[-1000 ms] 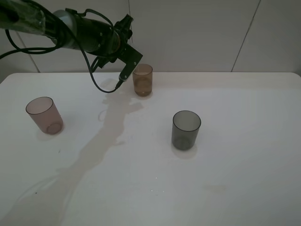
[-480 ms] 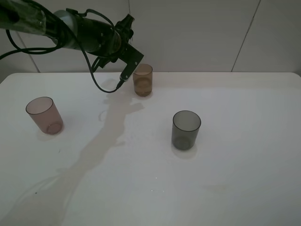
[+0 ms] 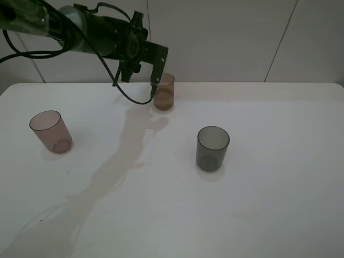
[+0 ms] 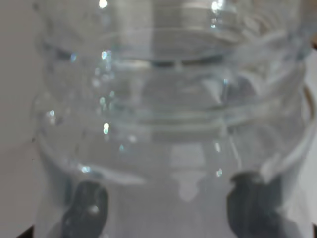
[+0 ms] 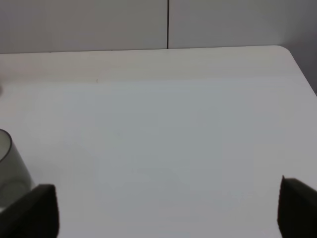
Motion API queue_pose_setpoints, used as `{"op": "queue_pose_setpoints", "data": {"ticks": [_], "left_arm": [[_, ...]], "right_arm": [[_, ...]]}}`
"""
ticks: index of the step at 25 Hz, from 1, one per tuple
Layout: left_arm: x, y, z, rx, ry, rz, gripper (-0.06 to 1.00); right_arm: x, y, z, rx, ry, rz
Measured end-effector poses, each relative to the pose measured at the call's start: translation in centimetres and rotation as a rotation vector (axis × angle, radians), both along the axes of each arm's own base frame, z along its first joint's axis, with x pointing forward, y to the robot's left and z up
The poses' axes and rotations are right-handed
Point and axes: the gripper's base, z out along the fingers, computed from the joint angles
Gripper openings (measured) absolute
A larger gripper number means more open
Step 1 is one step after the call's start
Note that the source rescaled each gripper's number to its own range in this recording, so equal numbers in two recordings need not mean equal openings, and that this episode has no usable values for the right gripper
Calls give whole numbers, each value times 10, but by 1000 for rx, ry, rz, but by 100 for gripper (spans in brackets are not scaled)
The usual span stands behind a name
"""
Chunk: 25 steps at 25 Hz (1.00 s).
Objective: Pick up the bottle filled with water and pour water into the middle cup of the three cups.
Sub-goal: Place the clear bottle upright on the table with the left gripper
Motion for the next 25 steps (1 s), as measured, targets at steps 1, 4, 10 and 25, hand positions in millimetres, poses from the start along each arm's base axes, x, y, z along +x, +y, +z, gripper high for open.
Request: {"op": "queue_pose_setpoints", "data": {"ticks": [1, 4, 10, 25], "left_arm": [[-1, 1, 4, -74, 14, 55, 0], [-7, 4, 20, -329, 62, 248, 0], [-25, 8, 50, -754, 178, 493, 0], [-72, 79, 1, -1306, 383, 400, 0]], "right_arm": [[0, 0, 0, 0, 0, 0], [0, 0, 0, 0, 0, 0], [0, 0, 0, 0, 0, 0], [0, 0, 0, 0, 0, 0]]}}
